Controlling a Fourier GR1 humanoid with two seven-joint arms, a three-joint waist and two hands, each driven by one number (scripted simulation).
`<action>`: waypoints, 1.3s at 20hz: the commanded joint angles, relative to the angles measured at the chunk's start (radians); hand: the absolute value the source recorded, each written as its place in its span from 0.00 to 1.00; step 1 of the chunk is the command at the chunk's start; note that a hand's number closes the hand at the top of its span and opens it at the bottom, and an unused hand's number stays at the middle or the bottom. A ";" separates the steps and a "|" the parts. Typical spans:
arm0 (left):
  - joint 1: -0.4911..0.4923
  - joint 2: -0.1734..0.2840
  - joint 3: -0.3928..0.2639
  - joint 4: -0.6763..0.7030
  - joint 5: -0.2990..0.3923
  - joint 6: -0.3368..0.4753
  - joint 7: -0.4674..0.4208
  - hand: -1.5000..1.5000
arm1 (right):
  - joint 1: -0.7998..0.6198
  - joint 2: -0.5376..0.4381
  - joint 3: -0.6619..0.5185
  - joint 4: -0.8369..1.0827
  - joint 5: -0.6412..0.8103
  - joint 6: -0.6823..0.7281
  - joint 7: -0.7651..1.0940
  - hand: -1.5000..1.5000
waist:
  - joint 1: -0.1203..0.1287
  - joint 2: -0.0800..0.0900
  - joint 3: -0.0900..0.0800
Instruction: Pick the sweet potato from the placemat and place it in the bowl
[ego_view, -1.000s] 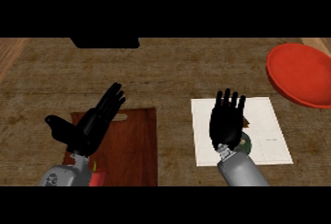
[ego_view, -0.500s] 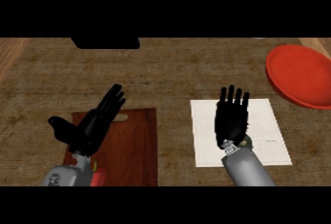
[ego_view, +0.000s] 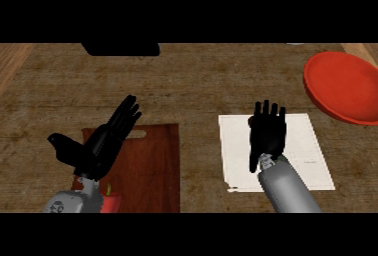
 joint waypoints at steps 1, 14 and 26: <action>-0.010 0.003 0.006 0.011 -0.010 -0.004 0.004 0.50 | 0.009 -0.001 0.030 0.133 0.046 -0.158 -0.044 1.00 | 0.001 0.012 0.006; -0.050 -0.004 0.036 0.063 0.004 -0.031 -0.005 0.50 | -0.036 -0.051 0.028 0.199 0.090 -0.181 -0.123 1.00 | -0.004 0.012 0.006; 0.065 -0.018 0.002 -0.047 -0.011 -0.023 -0.001 0.50 | 0.128 -0.118 -0.176 -0.122 -0.320 0.095 -0.381 1.00 | -0.009 0.008 0.005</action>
